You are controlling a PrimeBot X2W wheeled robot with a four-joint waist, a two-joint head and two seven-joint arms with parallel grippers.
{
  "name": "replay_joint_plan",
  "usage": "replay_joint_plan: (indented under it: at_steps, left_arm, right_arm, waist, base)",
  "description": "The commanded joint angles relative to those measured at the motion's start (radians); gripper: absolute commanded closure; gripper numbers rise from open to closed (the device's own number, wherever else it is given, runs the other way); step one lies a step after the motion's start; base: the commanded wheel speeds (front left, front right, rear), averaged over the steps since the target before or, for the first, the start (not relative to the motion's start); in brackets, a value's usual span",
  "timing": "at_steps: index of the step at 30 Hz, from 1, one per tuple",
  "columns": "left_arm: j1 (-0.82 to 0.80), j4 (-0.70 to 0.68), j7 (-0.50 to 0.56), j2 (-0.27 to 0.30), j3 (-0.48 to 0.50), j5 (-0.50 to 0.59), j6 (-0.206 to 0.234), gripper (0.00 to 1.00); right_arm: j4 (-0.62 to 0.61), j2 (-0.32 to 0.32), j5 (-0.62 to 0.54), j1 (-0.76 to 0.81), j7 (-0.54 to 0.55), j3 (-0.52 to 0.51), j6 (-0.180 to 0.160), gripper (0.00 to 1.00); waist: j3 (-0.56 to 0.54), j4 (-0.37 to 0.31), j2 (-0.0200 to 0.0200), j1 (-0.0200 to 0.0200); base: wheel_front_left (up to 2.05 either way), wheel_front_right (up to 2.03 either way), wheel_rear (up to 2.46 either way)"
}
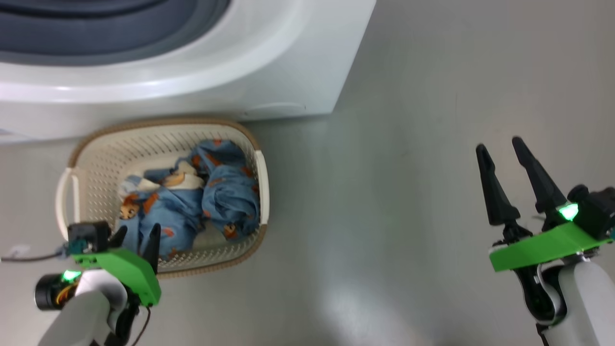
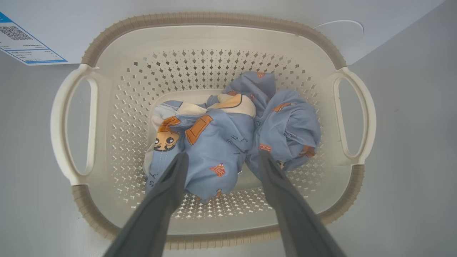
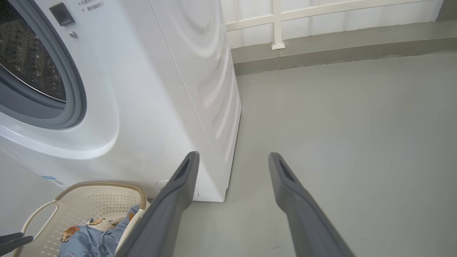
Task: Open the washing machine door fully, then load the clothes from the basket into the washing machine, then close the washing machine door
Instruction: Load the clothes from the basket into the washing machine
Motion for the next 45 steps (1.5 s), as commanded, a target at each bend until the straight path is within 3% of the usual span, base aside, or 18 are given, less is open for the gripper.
replay_joint_plan:
  at_steps: [1, 21, 42, 43, 45]
  left_arm:
    - [-0.026, 0.011, 0.006, 0.039, 0.004, -0.020, -0.002, 0.00]
    - [-0.246, 0.117, 0.086, 0.112, -0.167, -0.157, -0.002, 0.00]
    - [-0.346, 0.164, 0.190, 0.128, -0.218, -0.257, -0.002, 0.00]
    - [-0.345, 0.159, 0.195, 0.129, -0.222, -0.262, -0.002, 0.38]
    - [-0.344, 0.153, 0.201, 0.131, -0.226, -0.278, -0.002, 0.85]
  right_arm:
    - [-0.029, -0.003, -0.012, -0.009, -0.012, 0.026, 0.003, 0.00]
    - [-0.080, 0.002, -0.029, -0.085, -0.012, 0.052, 0.003, 0.00]
    - [-0.107, 0.013, -0.041, -0.110, -0.012, 0.058, 0.003, 0.00]
    - [-0.108, 0.013, -0.041, -0.110, -0.012, 0.058, 0.003, 0.00]
    - [-0.108, 0.014, -0.041, -0.109, -0.012, 0.056, 0.003, 0.00]
  waist:
    - [0.068, -0.014, -0.0001, 0.0001]
    - [0.245, -0.029, -0.0001, 0.0001]
    - [0.343, -0.047, -0.0001, 0.0001]
    - [0.344, -0.048, -0.0001, 0.0001]
    - [0.345, -0.048, -0.0001, 0.0001]
  base:
    - [0.00, 0.00, 0.00]
    - [0.00, 0.00, 0.00]
    - [0.00, 0.00, 0.00]
    - [0.00, 0.00, 0.00]
    - [0.00, 0.00, 0.00]
